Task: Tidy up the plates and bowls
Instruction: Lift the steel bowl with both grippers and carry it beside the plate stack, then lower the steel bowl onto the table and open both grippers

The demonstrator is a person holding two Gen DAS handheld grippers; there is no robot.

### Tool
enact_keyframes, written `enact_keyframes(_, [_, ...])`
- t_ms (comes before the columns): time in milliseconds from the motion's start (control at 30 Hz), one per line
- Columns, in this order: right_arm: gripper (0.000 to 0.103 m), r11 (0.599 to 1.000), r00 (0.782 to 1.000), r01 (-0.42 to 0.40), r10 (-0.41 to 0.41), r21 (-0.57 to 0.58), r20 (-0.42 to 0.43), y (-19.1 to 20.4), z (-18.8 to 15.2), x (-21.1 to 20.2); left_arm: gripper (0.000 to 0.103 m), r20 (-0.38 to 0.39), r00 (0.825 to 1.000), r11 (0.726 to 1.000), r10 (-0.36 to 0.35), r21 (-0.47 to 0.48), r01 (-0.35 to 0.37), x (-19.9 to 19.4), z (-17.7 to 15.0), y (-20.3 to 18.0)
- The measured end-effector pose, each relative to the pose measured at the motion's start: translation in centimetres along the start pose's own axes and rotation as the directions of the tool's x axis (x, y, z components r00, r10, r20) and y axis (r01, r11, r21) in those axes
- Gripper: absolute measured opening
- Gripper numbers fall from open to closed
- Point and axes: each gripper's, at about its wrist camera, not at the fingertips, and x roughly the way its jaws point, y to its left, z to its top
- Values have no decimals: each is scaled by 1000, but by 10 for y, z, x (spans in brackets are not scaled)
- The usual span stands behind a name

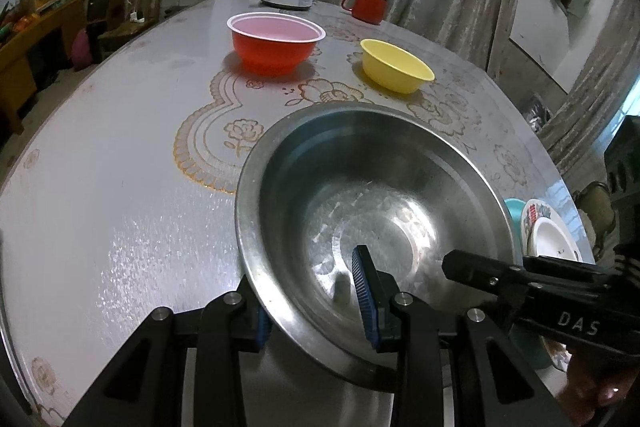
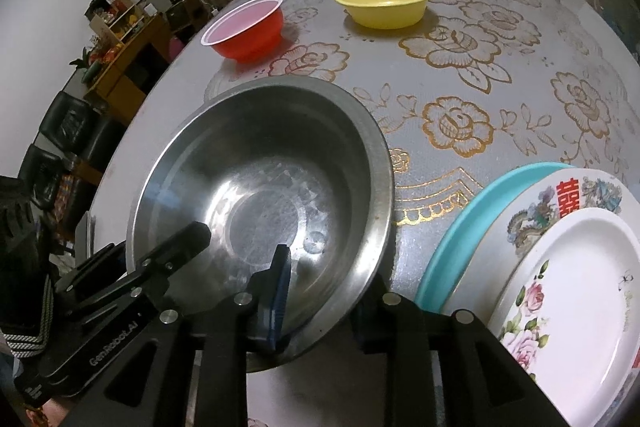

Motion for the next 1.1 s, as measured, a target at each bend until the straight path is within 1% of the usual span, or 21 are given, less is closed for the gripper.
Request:
enact_keyframes(100, [31, 1000, 1000, -4, 4, -4, 12, 0, 1, -6, 35, -2, 1000, 1000, 0, 3, 0, 0, -1, -1])
enact_keyframes(200, [34, 1000, 999, 17, -17, -3, 36, -1, 2, -14, 36, 1, 1000, 1000, -13, -1, 13, -1, -1, 0])
enact_keyframes(333, [34, 1000, 999, 27, -27, 5, 41, -4, 0, -18, 38, 14, 999, 999, -30, -16, 30, -6, -2, 2])
enact_keyframes(433, [34, 1000, 999, 16, -16, 11, 46, -5, -1, -20, 40, 21, 999, 999, -30, -15, 30, -11, -3, 2])
enact_keyframes(567, [34, 1000, 999, 15, -16, 11, 48, -4, -2, -21, 42, 24, 999, 998, -49, -25, 49, -14, -3, 3])
enact_keyframes(667, [34, 1000, 998, 11, -12, 17, 60, -5, -4, -27, 43, 34, 999, 999, -41, -25, 42, -18, -4, 3])
enact_keyframes(900, [34, 999, 991, 23, -26, 23, 129, -12, -5, -50, 46, 55, 998, 999, -21, -26, 23, -28, -2, 3])
enact_keyframes(1100, [34, 998, 986, 16, -26, 62, 163, -27, -6, -61, 46, 92, 996, 1000, 6, -5, -6, -40, 2, -1])
